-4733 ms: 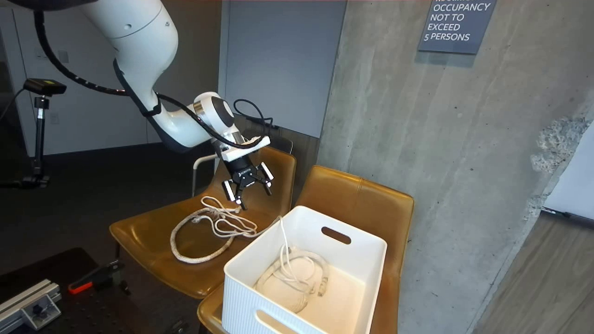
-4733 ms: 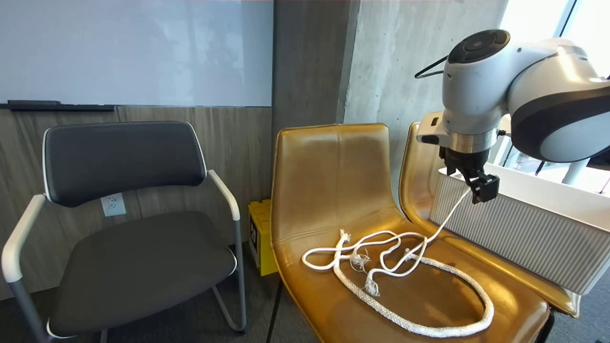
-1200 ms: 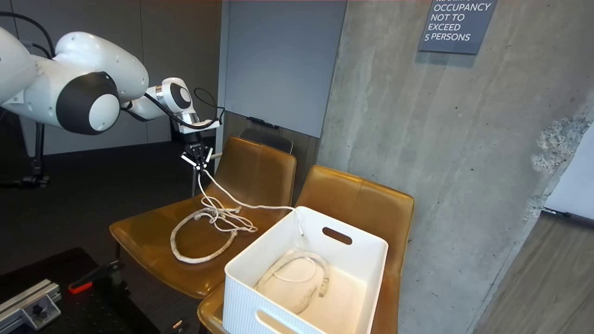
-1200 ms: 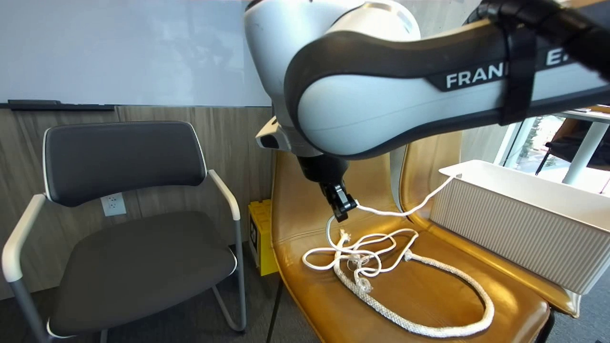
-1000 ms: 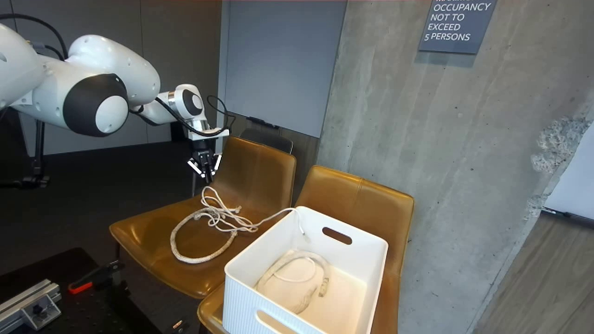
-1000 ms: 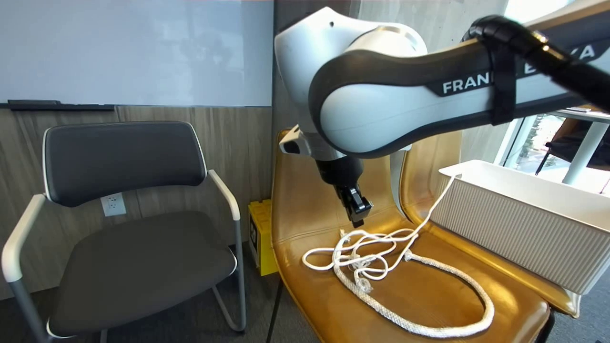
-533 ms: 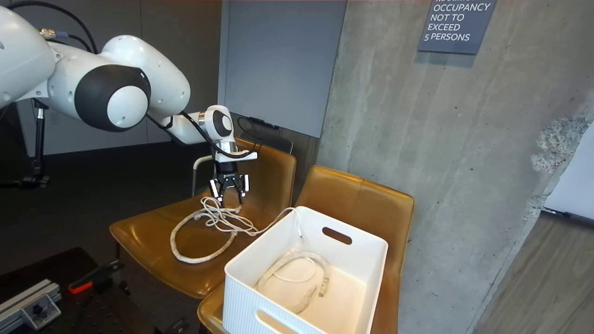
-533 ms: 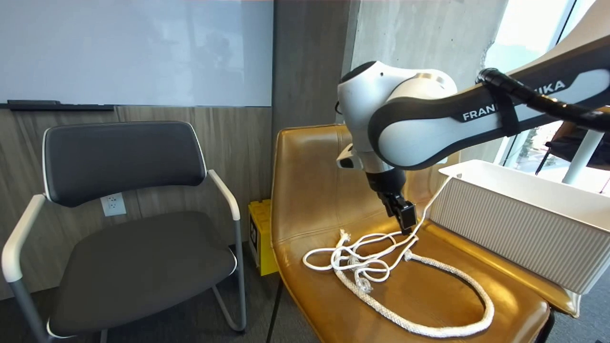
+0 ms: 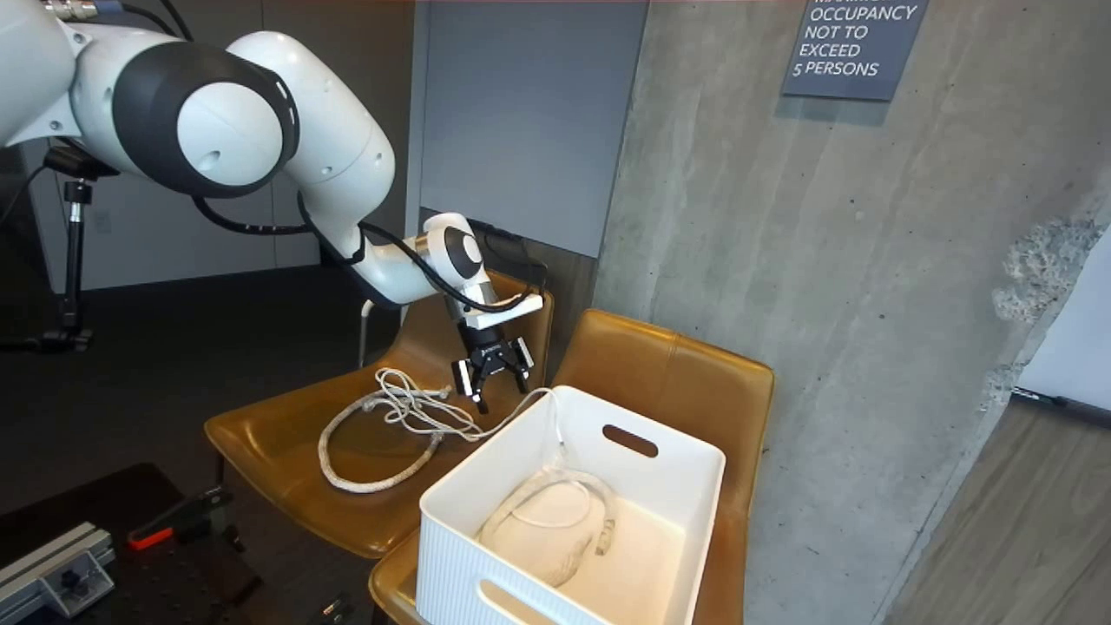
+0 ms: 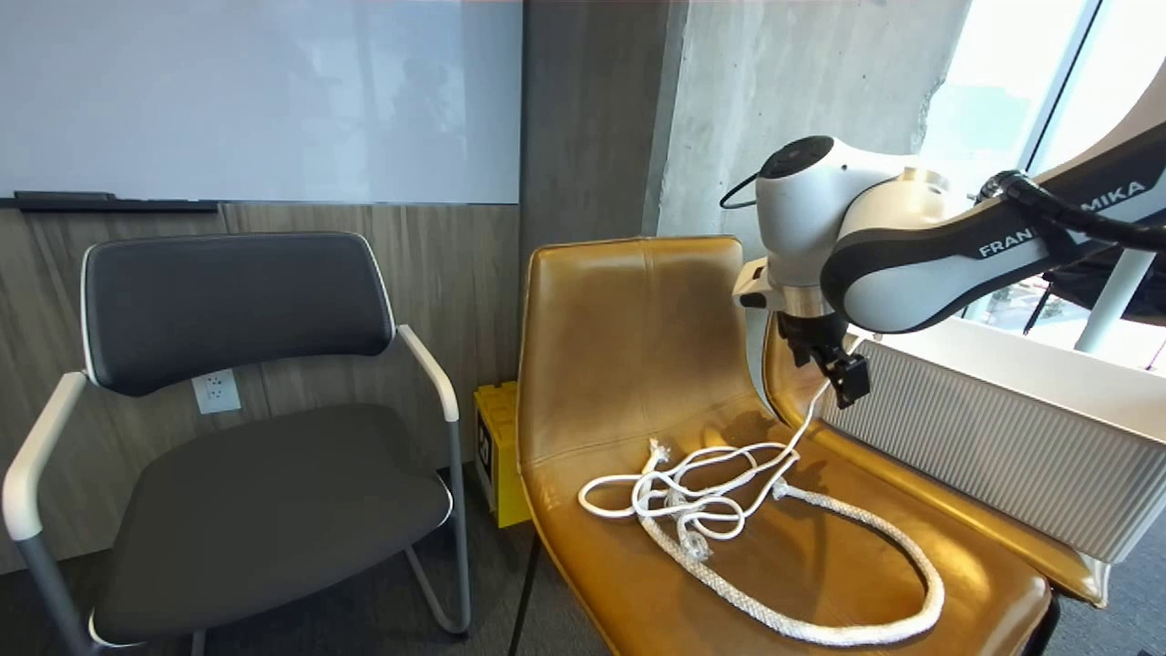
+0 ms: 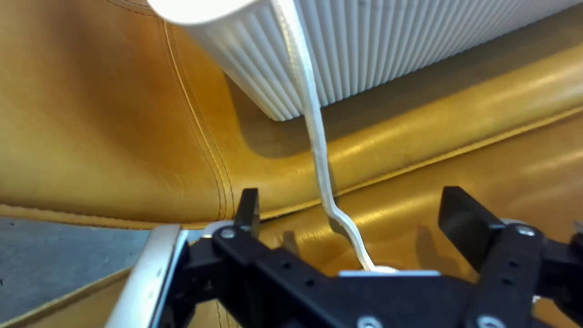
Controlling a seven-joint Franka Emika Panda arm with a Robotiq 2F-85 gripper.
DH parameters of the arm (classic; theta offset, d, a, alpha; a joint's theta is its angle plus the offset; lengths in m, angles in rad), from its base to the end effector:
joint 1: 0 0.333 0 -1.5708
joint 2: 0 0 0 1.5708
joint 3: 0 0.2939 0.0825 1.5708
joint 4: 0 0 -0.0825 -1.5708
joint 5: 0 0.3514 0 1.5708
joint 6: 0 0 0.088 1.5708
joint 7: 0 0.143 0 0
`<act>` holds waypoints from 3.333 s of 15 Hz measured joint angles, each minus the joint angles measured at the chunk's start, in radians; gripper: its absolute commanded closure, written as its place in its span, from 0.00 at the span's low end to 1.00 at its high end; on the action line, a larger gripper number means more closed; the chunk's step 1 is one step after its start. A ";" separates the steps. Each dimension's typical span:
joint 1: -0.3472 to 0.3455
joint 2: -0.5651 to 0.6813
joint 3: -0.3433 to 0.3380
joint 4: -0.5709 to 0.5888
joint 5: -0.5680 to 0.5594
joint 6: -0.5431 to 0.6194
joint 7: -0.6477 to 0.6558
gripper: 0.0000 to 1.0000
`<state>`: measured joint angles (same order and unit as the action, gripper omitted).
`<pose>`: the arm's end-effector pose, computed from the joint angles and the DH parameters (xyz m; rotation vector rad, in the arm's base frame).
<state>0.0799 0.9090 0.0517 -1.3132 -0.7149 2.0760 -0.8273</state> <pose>0.6916 0.0301 0.1612 2.0625 1.6389 -0.4285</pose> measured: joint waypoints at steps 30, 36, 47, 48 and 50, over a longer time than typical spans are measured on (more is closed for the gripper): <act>0.215 -0.020 0.073 -0.009 -0.037 -0.142 0.034 0.99; 0.279 -0.008 0.092 0.041 0.025 -0.191 0.034 0.64; 0.079 -0.117 0.116 -0.041 0.307 -0.076 -0.060 0.00; 0.047 -0.153 0.118 -0.083 0.338 -0.040 -0.082 0.00; -0.014 -0.232 0.119 -0.177 0.387 0.011 -0.129 0.00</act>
<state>0.0656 0.6766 0.1708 -1.4906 -0.3276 2.0867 -0.9567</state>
